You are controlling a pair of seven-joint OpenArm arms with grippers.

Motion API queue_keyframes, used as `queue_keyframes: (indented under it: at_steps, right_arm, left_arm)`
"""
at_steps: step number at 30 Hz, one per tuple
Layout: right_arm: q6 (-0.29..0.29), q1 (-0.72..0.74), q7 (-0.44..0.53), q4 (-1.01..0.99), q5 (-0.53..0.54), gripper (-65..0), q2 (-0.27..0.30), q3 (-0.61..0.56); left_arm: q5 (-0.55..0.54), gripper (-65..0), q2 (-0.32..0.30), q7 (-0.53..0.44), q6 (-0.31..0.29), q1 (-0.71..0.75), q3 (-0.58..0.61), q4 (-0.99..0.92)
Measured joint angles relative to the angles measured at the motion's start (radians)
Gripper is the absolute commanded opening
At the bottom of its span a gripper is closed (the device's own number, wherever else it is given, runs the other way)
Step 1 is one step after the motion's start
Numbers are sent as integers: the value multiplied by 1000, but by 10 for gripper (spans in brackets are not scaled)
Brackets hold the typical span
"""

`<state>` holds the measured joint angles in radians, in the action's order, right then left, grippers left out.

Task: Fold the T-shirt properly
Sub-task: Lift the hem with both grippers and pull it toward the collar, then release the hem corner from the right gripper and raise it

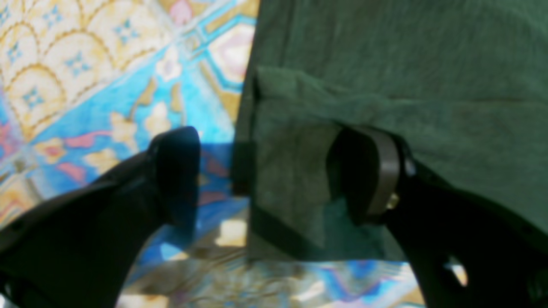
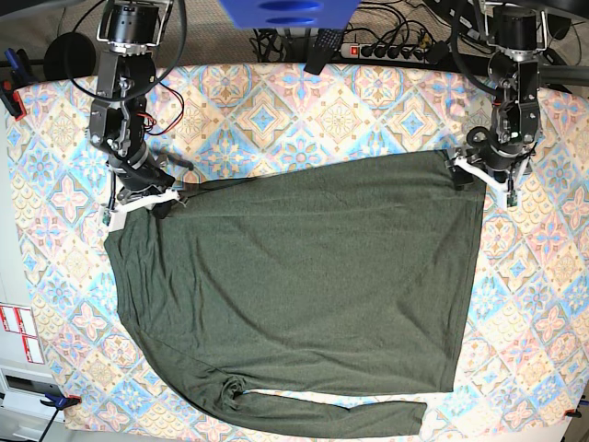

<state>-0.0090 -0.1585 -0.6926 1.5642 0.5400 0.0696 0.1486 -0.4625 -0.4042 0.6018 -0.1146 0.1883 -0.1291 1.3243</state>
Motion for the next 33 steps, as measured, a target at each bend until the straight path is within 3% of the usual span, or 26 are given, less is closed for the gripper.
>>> queue_keyframes:
  at_steps: [4, 6, 11, 12, 19, 27, 33]
  right_arm:
    - [0, 1, 0, 1, 0, -648, -1, 0]
    - [0, 0, 0, 1, 0, -648, -1, -2]
    - [0, 0, 0, 1, 0, -648, 0, -2]
    - [0, 0, 0, 1, 0, -648, 0, -2]
    - [0, -2, 1, 1, 0, -648, 0, 2]
    - [1, -65, 11, 4, -2, -650, 1, 6]
    - [3, -149, -3, 19, 6, -650, -6, 68]
  left_arm:
    - [7, -166, 19, -15, 4, 1, 0, 0]
    - [11, -257, 22, -16, 5, 1, 0, 0]
    - [-2, -613, 22, 19, 2, -3, -5, 2]
    - [-1, -650, 22, 20, 1, -3, -6, 2]
    - [-12, -650, 11, 26, -6, 29, -5, 24]
    - [-10, -650, -3, 61, -10, 213, -8, 207]
    - [-12, -650, -5, 54, -10, 359, -97, 323]
